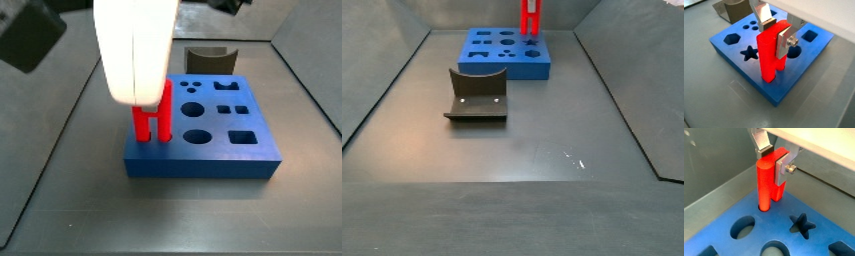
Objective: Insert the square-circle object.
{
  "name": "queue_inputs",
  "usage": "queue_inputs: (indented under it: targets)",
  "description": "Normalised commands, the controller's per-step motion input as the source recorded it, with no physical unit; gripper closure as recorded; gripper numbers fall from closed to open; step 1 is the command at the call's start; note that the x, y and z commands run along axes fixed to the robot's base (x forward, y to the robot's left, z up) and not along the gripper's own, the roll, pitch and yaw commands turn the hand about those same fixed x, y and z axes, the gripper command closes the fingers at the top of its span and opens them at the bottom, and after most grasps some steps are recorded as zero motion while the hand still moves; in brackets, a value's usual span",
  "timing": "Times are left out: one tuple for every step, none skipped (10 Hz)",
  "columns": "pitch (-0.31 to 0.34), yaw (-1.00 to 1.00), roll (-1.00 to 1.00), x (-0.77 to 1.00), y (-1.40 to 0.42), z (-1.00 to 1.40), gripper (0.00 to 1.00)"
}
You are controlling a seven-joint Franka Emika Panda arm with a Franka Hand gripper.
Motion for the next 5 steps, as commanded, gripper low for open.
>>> queue_inputs:
  targets:
    - [-0.039,0.01,0.02,-0.01,0.00,-0.82,1.00]
    - [-0.089,0.01,0.03,-0.04,0.00,-0.93,1.00]
    - [-0.101,0.00,0.05,0.00,0.00,-1.00,1.00]
    - [-0.133,0.03,0.00,0.00,-0.01,-1.00,1.00]
    - [-0.089,0.00,0.03,0.00,-0.06,-1.00,1.00]
